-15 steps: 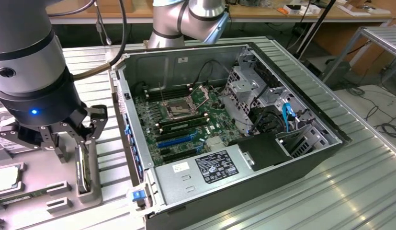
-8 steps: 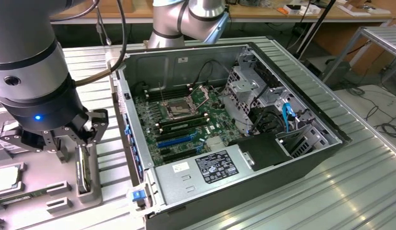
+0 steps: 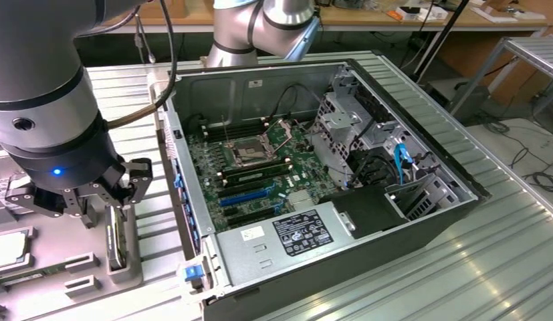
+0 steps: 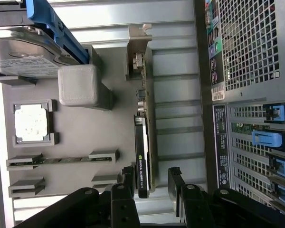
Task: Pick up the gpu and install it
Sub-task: 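Pick up the gpu and move the gpu toward the slot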
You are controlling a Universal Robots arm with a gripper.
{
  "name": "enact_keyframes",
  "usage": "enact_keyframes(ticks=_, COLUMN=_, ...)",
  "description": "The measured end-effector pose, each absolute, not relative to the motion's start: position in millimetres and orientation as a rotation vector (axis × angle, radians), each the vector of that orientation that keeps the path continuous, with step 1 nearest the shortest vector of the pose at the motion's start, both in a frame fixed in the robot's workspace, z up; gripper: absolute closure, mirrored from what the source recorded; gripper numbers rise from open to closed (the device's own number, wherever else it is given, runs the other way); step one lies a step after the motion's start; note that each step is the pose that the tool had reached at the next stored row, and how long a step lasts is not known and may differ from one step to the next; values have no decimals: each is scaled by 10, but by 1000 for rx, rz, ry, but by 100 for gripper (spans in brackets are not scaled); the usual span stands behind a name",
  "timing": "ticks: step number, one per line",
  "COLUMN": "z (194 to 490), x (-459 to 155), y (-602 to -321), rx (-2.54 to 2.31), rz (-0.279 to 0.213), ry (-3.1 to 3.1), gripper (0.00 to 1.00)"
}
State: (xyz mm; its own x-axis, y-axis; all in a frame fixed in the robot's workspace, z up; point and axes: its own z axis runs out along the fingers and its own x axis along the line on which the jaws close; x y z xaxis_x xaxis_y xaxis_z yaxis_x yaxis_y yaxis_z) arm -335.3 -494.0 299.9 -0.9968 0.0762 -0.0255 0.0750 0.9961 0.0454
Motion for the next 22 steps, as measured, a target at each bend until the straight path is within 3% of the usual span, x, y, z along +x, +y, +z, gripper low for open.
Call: enact_keyframes(ticks=22, z=2826, x=-3387, y=-4936, rx=118, rz=69, ry=3115, gripper=58)
